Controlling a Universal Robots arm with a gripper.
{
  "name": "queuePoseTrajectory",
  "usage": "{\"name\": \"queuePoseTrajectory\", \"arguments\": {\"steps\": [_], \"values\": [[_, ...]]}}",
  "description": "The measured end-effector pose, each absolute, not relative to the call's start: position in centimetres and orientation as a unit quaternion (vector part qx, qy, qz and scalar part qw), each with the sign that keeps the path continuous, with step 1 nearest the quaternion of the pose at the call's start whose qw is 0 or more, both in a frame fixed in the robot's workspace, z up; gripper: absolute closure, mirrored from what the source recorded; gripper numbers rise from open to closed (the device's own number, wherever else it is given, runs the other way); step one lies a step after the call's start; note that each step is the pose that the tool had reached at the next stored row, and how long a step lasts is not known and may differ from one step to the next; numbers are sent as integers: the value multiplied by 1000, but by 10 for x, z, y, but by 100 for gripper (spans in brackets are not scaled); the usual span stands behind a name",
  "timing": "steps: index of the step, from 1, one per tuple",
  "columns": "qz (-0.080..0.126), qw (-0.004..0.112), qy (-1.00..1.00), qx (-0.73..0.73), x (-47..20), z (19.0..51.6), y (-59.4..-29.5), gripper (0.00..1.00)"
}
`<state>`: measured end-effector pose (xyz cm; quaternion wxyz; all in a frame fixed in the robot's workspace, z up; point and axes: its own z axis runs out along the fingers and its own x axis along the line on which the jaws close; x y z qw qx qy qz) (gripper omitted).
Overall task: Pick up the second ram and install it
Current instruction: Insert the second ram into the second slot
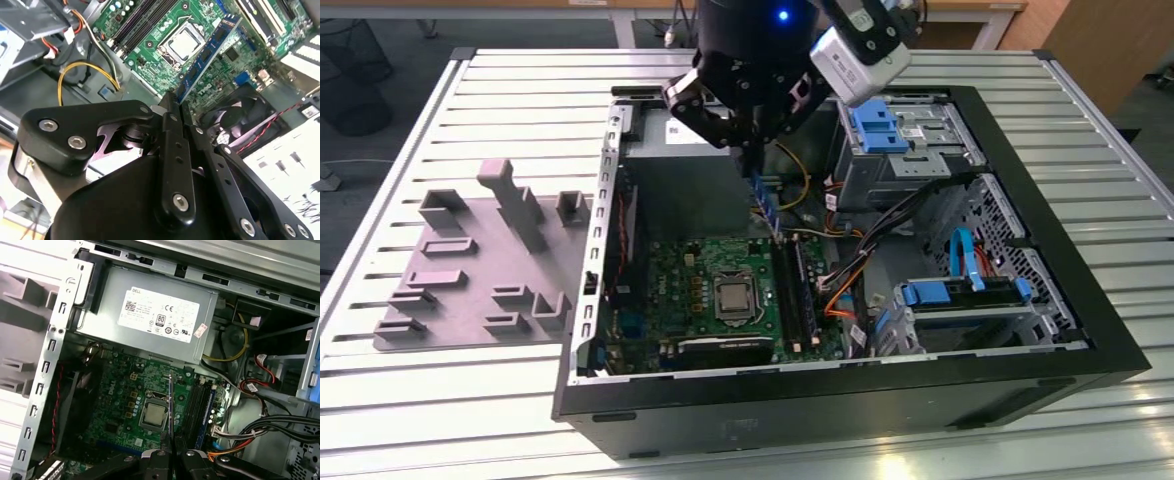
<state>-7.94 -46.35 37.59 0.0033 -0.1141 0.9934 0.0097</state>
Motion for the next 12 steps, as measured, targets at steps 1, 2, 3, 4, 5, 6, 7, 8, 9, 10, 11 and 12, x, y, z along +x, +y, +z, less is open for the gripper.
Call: {"name": "queuePoseTrajectory", "arguments": {"steps": [1, 2, 3, 4, 5, 6, 7, 8, 9, 10, 11, 12], "values": [[10, 3, 994, -110, -79, 376, -463, 86], [10, 3, 994, -108, -79, 376, -464, 86], [10, 3, 994, -108, -79, 376, -464, 86], [10, 3, 994, -108, -79, 376, -463, 86], [10, 3, 994, -109, -79, 376, -463, 86], [10, 3, 994, -108, -79, 376, -463, 86], [10, 3, 995, -104, -79, 376, -463, 86], [9, 4, 995, -96, -79, 375, -463, 86], [9, 4, 996, -86, -79, 375, -463, 86], [9, 4, 997, -77, -79, 375, -464, 86], [9, 4, 998, -59, -79, 374, -463, 86], [9, 4, 999, -52, -79, 374, -463, 86]]}}
